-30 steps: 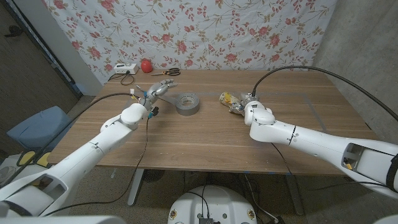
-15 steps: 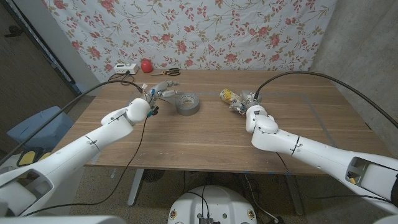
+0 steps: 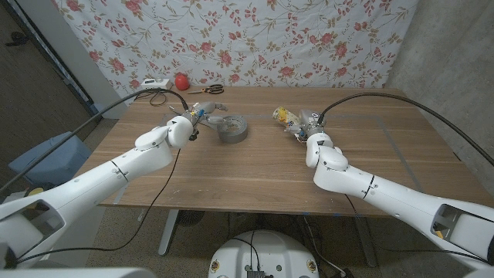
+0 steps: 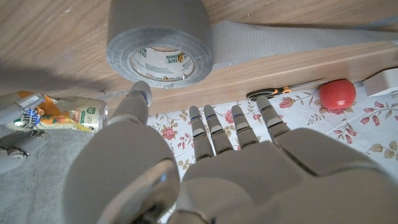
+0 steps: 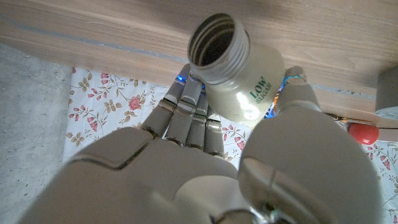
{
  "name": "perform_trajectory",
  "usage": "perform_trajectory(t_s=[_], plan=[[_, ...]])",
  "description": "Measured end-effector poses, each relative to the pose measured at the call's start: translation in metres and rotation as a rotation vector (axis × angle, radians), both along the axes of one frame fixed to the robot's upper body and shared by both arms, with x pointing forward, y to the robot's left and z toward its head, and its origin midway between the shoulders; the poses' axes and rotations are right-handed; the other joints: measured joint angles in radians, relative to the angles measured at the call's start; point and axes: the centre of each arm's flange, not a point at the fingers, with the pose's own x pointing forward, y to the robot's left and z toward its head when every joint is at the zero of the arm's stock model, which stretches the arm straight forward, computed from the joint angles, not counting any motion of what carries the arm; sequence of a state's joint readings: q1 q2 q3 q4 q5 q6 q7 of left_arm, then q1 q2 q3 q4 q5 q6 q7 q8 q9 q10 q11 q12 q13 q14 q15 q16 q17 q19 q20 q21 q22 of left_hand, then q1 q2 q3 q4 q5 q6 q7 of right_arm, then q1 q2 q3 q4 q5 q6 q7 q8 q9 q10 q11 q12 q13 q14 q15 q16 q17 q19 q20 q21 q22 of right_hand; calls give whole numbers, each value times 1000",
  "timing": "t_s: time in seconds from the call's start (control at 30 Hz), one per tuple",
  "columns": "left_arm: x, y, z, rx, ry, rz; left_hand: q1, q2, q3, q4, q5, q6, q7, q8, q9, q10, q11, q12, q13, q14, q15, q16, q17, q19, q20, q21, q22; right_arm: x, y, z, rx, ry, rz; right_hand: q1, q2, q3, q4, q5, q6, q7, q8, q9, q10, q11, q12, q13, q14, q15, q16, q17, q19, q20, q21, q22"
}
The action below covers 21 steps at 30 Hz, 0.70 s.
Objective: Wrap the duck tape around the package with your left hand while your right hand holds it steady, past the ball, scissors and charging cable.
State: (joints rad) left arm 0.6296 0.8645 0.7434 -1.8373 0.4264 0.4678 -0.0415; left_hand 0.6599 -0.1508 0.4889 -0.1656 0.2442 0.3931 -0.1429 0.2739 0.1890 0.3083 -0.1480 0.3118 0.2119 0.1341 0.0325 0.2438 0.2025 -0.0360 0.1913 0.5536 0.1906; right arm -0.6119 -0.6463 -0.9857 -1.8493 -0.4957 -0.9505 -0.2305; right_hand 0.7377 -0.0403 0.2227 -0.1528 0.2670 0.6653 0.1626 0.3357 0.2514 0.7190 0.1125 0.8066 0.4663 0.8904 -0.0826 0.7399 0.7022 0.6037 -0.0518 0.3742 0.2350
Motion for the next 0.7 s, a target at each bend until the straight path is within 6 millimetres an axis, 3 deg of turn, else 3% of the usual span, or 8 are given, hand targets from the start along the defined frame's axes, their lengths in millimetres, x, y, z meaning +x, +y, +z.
perform_trajectory(t_s=[0.7], plan=[[8, -30, 11, 297, 63, 114, 29, -13, -47, 8, 20, 35, -16, -4, 0, 23, -17, 0, 9, -7, -7, 0, 0, 4, 7, -15, 0, 0, -1, -1, 22, -37, 28, 0, 0, -4, 4, 9, 18, 0, -8, 7, 12, -2, 10, 14, 6, -4, 0, 23, 0, 0, 8, 0]])
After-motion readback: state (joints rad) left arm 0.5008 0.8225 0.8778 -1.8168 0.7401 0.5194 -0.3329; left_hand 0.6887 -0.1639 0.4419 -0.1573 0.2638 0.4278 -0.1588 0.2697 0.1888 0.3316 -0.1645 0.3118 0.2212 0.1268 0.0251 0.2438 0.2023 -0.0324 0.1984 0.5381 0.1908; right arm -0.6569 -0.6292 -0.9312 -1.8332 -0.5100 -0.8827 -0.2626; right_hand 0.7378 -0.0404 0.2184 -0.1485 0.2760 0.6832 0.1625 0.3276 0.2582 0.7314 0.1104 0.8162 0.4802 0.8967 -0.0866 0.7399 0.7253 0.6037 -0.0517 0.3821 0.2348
